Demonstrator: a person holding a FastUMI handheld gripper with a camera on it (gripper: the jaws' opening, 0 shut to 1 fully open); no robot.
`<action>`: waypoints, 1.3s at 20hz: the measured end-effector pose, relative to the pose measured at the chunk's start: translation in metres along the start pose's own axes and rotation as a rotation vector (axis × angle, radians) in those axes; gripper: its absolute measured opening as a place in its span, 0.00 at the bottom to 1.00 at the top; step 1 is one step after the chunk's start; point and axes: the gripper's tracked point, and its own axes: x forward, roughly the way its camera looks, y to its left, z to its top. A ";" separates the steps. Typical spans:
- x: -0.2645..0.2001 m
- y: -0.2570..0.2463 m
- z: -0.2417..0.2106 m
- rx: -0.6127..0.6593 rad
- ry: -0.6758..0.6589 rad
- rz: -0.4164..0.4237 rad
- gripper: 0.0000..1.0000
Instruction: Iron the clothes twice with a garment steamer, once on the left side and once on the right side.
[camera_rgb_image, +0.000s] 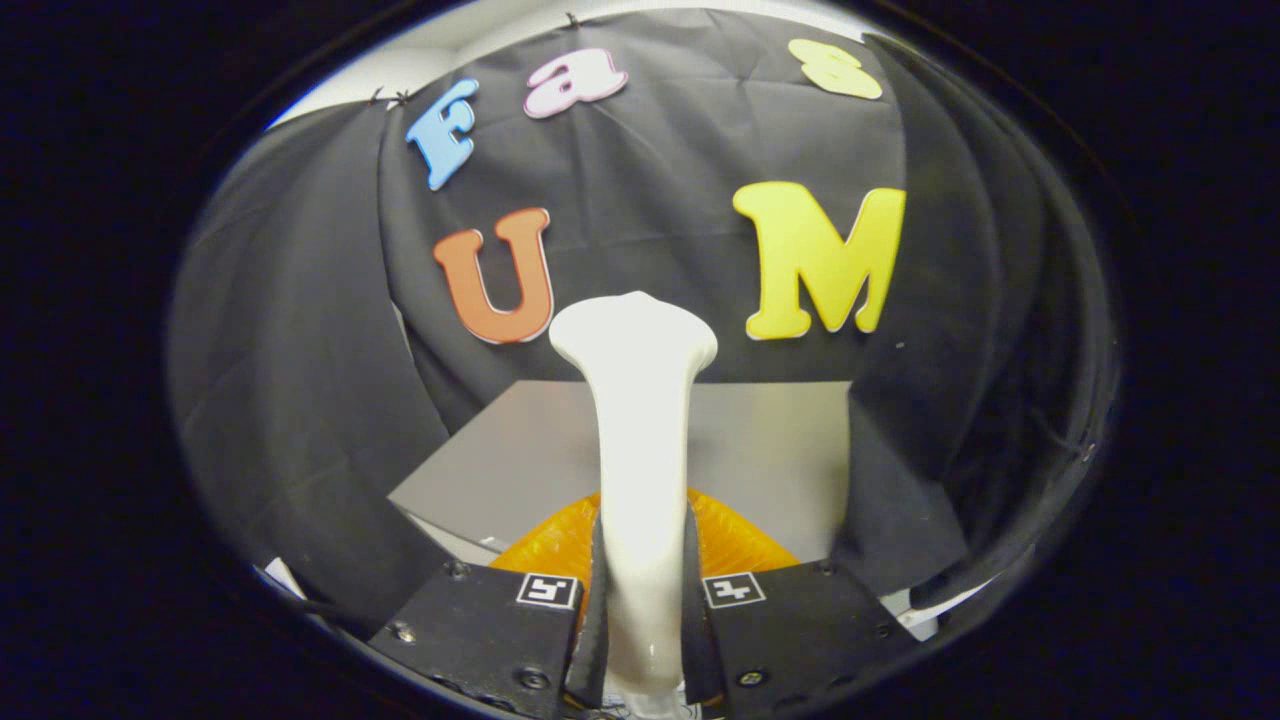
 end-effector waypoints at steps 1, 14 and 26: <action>-0.020 -0.005 0.005 0.005 -0.026 0.003 0.32; -0.246 -0.113 0.023 0.021 -0.264 -0.143 0.32; -0.270 -0.236 0.078 0.027 -0.338 -0.378 0.32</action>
